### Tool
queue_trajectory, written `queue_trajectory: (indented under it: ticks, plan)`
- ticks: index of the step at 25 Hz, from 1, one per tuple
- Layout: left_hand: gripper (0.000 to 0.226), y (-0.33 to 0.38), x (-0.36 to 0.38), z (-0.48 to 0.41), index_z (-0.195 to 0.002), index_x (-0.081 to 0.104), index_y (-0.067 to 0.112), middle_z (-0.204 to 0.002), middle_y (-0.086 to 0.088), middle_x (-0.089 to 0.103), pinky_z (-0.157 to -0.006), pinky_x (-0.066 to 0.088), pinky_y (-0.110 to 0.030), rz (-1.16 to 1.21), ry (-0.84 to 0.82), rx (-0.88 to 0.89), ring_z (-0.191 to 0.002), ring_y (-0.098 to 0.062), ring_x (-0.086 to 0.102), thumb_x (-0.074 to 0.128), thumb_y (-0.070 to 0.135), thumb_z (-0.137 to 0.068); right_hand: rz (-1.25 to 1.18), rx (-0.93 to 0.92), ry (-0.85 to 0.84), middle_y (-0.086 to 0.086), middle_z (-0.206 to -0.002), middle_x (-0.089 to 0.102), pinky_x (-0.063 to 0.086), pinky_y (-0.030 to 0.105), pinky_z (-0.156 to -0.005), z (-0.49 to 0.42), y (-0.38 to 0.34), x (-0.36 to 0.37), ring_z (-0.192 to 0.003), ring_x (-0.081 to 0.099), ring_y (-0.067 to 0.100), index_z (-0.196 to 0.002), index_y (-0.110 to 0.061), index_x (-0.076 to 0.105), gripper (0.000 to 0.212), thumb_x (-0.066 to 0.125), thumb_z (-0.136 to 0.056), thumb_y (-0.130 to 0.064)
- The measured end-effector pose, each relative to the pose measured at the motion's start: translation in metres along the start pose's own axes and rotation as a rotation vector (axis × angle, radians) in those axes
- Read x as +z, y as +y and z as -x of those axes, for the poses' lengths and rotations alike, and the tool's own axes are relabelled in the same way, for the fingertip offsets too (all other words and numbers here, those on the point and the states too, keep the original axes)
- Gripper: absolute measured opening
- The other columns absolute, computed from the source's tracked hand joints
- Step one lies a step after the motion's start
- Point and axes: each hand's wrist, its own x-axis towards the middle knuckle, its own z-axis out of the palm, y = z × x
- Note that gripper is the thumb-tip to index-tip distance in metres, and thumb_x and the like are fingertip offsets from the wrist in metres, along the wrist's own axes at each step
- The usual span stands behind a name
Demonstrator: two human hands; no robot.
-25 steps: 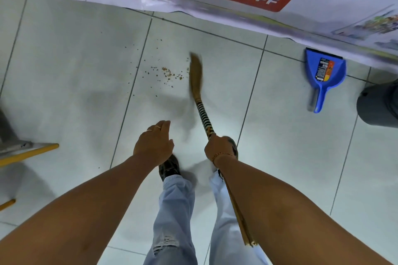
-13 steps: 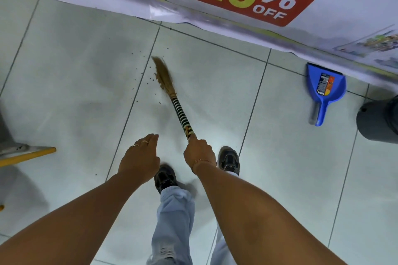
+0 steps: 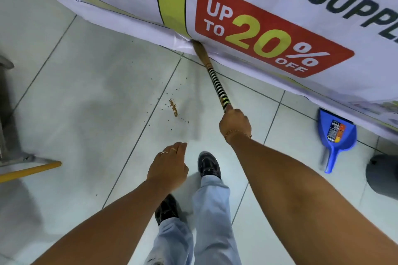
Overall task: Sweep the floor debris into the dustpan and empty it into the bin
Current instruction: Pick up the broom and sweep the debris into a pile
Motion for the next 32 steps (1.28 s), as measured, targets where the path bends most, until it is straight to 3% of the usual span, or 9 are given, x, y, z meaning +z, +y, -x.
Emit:
queue_trajectory:
  ticks: [4, 14, 18, 21, 22, 26, 29, 32]
  plan:
    - [0.056, -0.005, -0.001, -0.038, -0.144, 0.016, 0.013, -0.153, -0.007, 0.026, -0.113, 0.031, -0.035, 0.045, -0.006, -0.068, -0.138, -0.024, 0.03, 0.039, 0.02, -0.094, 0.018, 0.064, -0.144, 0.016, -0.13, 0.053, 0.047, 0.041, -0.095, -0.053, -0.004, 0.005, -0.12, 0.051, 0.034, -0.133, -0.008, 0.047, 0.038, 0.04, -0.097, -0.015]
    - [0.054, 0.006, -0.022, -0.089, -0.142, 0.019, 0.01, -0.151, -0.011, 0.03, -0.109, 0.034, -0.037, 0.079, 0.012, -0.143, -0.134, -0.028, 0.035, 0.04, 0.019, -0.093, 0.19, -0.128, -0.296, 0.01, -0.123, 0.059, 0.05, 0.038, -0.088, -0.033, 0.052, 0.04, -0.113, 0.055, 0.032, -0.136, -0.017, 0.045, 0.042, 0.037, -0.095, -0.01]
    - [0.06, 0.009, -0.025, -0.093, -0.144, 0.015, 0.009, -0.151, -0.011, 0.03, -0.111, 0.033, -0.036, 0.036, 0.096, -0.097, -0.137, -0.026, 0.033, 0.044, 0.018, -0.092, 0.204, -0.246, -0.248, 0.002, -0.13, 0.054, 0.049, 0.033, -0.069, -0.001, 0.073, 0.043, -0.101, 0.056, 0.031, -0.14, -0.019, 0.039, 0.052, 0.047, -0.09, -0.007]
    - [0.066, 0.008, -0.025, -0.093, -0.144, 0.016, 0.007, -0.149, -0.014, 0.034, -0.112, 0.033, -0.039, -0.02, 0.187, -0.059, -0.138, -0.027, 0.033, 0.049, 0.016, -0.089, 0.224, -0.338, -0.088, 0.005, -0.106, 0.07, 0.047, 0.027, -0.041, -0.008, 0.066, 0.04, -0.064, 0.061, 0.029, -0.12, -0.011, 0.064, 0.067, 0.077, -0.056, 0.0]
    - [0.066, 0.008, -0.025, -0.093, -0.144, 0.016, 0.006, -0.149, -0.015, 0.035, -0.113, 0.033, -0.04, -0.023, 0.195, -0.066, -0.138, -0.028, 0.033, 0.05, 0.016, -0.088, 0.215, -0.362, -0.016, 0.008, -0.105, 0.071, 0.048, 0.028, -0.039, -0.021, 0.056, 0.033, -0.063, 0.061, 0.03, -0.118, -0.01, 0.065, 0.067, 0.079, -0.053, 0.001]
    - [0.065, 0.004, -0.031, -0.103, -0.146, 0.01, 0.009, -0.152, -0.012, 0.029, -0.115, 0.028, -0.038, 0.026, 0.177, -0.082, -0.14, -0.025, 0.028, 0.045, 0.023, -0.092, 0.18, -0.339, 0.047, 0.013, -0.134, 0.049, 0.051, 0.042, -0.078, -0.1, -0.012, -0.01, -0.108, 0.051, 0.037, -0.143, -0.013, 0.035, 0.055, 0.047, -0.09, -0.004]
    - [0.063, -0.002, -0.039, -0.11, -0.145, 0.013, 0.01, -0.15, -0.012, 0.034, -0.113, 0.03, -0.037, 0.041, 0.198, -0.076, -0.138, -0.025, 0.032, 0.044, 0.025, -0.093, 0.182, -0.185, -0.044, 0.014, -0.129, 0.054, 0.047, 0.041, -0.091, -0.142, -0.049, -0.029, -0.12, 0.049, 0.034, -0.135, -0.008, 0.044, 0.039, 0.039, -0.096, -0.011]
    - [0.062, -0.007, -0.043, -0.114, -0.145, 0.016, 0.008, -0.148, -0.014, 0.038, -0.112, 0.033, -0.039, 0.059, 0.205, -0.088, -0.136, -0.027, 0.035, 0.045, 0.024, -0.093, 0.228, -0.168, -0.15, 0.015, -0.127, 0.056, 0.047, 0.042, -0.094, -0.147, -0.051, -0.024, -0.121, 0.049, 0.034, -0.13, -0.008, 0.05, 0.035, 0.041, -0.096, -0.014]
